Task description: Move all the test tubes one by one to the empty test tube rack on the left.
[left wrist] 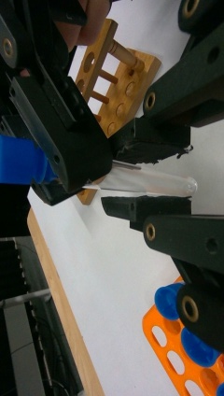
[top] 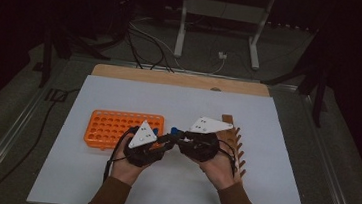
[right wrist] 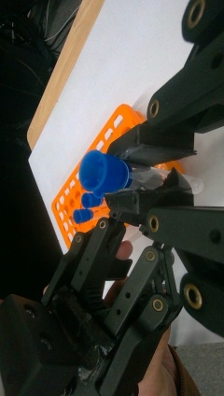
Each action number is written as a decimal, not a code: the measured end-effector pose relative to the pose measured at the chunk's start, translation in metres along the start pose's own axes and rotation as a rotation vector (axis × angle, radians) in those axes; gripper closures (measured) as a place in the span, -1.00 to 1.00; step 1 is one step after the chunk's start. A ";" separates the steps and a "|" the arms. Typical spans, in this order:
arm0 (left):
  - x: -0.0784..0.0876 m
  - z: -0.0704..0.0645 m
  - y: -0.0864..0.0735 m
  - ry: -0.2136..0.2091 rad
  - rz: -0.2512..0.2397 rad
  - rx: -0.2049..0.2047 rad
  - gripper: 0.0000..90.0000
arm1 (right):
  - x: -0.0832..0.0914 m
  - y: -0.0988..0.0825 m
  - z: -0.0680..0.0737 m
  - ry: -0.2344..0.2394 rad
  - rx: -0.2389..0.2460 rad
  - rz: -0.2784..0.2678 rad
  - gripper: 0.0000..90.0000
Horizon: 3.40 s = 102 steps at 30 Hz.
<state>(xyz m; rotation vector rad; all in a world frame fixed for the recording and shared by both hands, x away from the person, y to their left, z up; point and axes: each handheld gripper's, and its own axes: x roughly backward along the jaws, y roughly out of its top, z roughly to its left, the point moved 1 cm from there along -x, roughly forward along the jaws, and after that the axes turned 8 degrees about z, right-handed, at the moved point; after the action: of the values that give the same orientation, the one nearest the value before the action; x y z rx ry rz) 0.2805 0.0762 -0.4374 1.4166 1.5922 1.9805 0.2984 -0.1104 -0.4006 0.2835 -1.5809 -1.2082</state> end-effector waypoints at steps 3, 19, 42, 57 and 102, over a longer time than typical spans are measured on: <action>0.001 0.000 0.000 -0.002 -0.002 -0.003 0.68 | -0.001 0.000 0.001 0.003 -0.001 0.001 0.71; 0.010 0.011 -0.005 0.026 -0.004 0.019 0.74 | 0.011 -0.003 -0.009 0.006 -0.021 -0.028 0.01; 0.063 0.048 -0.024 0.141 -0.058 0.111 0.74 | 0.034 -0.037 -0.046 -0.206 -0.147 -0.022 -0.94; 0.081 0.067 -0.044 0.216 -0.036 0.148 0.74 | 0.050 -0.052 -0.058 -0.230 -0.177 -0.036 -0.94; 0.045 0.084 -0.077 0.280 0.040 0.127 0.73 | 0.064 -0.070 -0.065 -0.249 -0.211 -0.052 -0.93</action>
<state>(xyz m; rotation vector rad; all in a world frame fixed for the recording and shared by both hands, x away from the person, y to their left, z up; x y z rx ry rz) 0.2951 0.1885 -0.4842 1.2673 1.8483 2.2173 0.3006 -0.2229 -0.4248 0.0385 -1.6476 -1.4837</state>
